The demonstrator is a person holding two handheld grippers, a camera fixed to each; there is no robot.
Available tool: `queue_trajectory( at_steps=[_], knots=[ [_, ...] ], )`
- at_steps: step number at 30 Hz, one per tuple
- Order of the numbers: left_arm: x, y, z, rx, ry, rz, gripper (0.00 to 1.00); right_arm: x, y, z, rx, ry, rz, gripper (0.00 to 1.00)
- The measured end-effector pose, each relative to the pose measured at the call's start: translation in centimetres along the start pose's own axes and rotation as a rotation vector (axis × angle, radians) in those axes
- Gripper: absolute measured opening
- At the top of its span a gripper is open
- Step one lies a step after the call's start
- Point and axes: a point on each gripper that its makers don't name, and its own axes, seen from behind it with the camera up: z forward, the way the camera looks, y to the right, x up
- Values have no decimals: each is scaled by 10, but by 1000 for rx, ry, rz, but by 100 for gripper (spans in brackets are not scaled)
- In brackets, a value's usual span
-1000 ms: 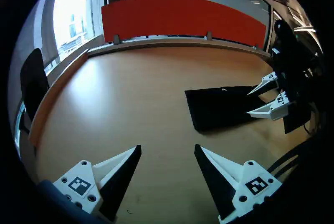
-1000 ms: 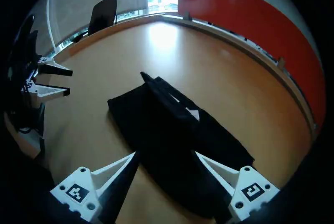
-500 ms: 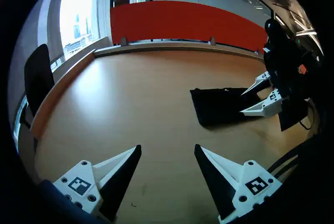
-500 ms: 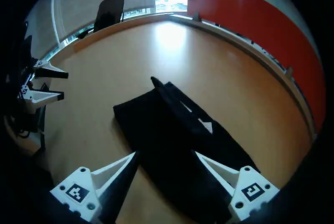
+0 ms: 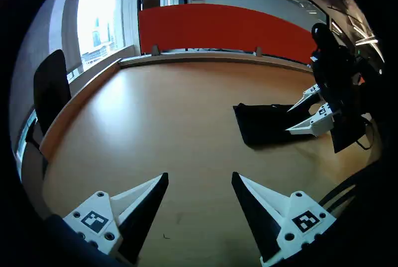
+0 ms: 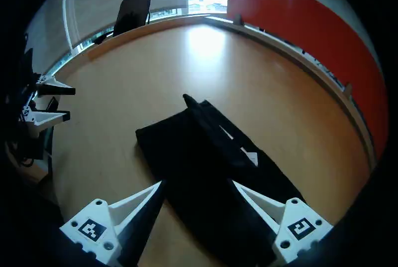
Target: Fold towel
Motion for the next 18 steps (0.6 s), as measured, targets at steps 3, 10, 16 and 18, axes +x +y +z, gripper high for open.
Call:
queue_trajectory(
  at_steps=[3,10,16,18],
  knots=[
    [-1,-1,-2,1,0,-1,94,2,2,1,-3,0,-4,91],
    [-4,0,-6,2,-3,1,94,9,17,3,-20,1,-8,91],
    [-5,-2,-10,8,-3,-4,94,19,31,5,-40,4,-14,91],
    [-5,-3,-11,10,-2,-4,94,21,34,5,-43,5,-16,91]
  ],
)
